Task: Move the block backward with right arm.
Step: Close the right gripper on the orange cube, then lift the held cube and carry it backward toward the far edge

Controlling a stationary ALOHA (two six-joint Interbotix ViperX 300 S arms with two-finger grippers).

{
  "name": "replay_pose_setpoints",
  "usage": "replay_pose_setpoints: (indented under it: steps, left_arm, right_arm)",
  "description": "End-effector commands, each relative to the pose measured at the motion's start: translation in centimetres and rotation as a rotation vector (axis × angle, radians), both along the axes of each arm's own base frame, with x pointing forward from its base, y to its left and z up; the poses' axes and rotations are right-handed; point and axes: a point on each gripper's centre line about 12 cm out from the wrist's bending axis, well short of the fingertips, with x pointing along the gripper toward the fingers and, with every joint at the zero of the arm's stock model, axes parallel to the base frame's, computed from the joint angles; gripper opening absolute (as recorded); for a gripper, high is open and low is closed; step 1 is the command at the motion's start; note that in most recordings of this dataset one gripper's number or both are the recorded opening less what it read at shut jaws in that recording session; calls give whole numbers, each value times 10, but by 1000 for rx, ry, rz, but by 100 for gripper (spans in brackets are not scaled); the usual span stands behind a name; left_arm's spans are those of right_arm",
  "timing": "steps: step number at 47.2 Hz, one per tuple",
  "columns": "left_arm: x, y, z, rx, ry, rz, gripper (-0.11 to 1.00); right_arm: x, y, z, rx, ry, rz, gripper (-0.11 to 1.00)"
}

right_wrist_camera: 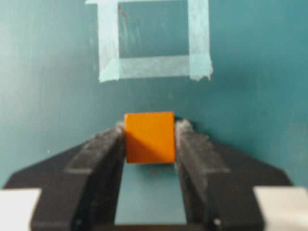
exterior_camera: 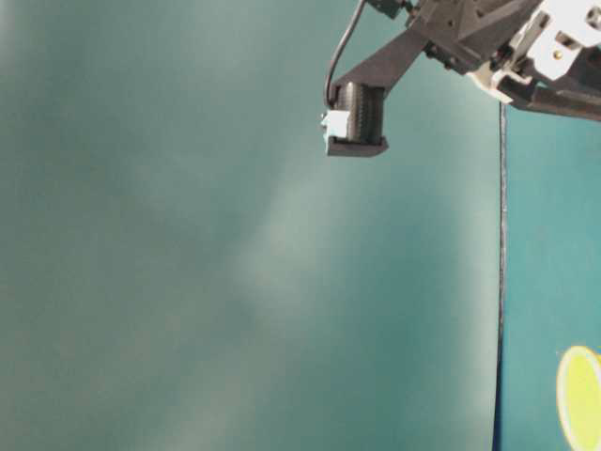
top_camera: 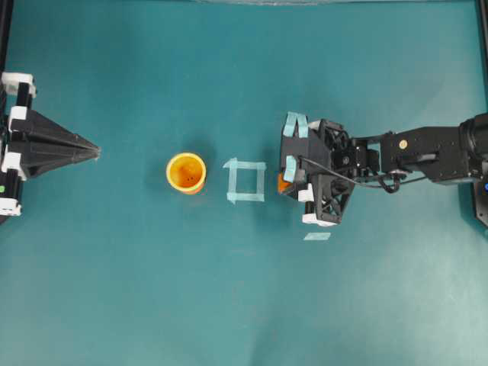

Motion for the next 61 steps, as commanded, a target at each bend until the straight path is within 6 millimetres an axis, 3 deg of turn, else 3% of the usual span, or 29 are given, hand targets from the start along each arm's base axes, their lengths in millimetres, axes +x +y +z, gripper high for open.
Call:
replay_pose_setpoints:
  steps: [1,5,19,27,32,41,61]
  left_arm:
    - [2,0,10,3,-28,-2,0]
    - [2,0,10,3,-28,-2,0]
    - [1,0,11,3,-29,-2,0]
    - [1,0,11,3,-29,-2,0]
    - [2,0,11,3,-31,-2,0]
    - [2,0,11,3,-29,-2,0]
    - [1,-1,12,1,-32,-3,0]
  right_arm:
    - [7,0,27,8,-48,-10,40]
    - [5,0,42,11,-34,-14,40]
    - [0,0,128,11,-30,-17,40]
    - [2,-5,153,8,-14,-29,40]
    - [3,-15,155,0,-5,-53,40]
    - [0,-49,158,-27,-8,-135,40]
    - [-21,-155,172,-135,-62,-374,40]
